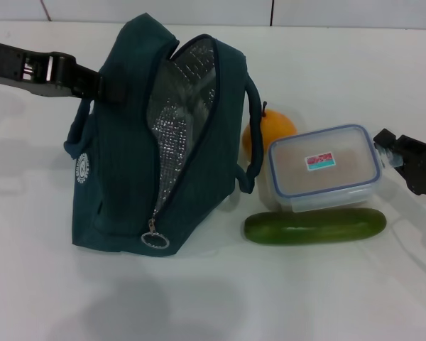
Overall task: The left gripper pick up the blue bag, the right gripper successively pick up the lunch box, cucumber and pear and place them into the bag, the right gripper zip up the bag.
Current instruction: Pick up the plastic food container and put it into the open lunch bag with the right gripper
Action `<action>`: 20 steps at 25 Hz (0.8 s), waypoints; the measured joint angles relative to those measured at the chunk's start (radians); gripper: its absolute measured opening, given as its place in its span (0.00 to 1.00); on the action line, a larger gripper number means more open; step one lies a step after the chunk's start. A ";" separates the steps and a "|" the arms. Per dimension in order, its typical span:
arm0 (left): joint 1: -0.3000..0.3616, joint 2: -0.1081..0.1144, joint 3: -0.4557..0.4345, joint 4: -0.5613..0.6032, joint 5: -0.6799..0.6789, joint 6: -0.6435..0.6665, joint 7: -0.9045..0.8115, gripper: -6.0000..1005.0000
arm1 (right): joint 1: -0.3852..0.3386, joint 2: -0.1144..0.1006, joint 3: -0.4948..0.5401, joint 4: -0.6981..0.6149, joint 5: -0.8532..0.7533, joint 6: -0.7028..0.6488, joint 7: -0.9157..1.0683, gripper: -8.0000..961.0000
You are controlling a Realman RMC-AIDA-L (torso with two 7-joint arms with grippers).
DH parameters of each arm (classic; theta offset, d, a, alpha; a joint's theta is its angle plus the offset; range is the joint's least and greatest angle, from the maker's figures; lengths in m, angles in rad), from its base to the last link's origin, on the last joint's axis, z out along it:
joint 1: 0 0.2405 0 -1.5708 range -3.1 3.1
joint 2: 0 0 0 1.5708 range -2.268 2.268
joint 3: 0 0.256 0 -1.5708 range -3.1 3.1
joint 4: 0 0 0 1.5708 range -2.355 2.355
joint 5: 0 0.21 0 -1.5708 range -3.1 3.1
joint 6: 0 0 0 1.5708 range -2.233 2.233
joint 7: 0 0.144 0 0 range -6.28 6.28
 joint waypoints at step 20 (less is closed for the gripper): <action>0.002 0.000 0.000 -0.005 -0.001 0.000 0.001 0.05 | -0.032 -0.005 0.024 -0.045 0.083 -0.161 -0.051 0.13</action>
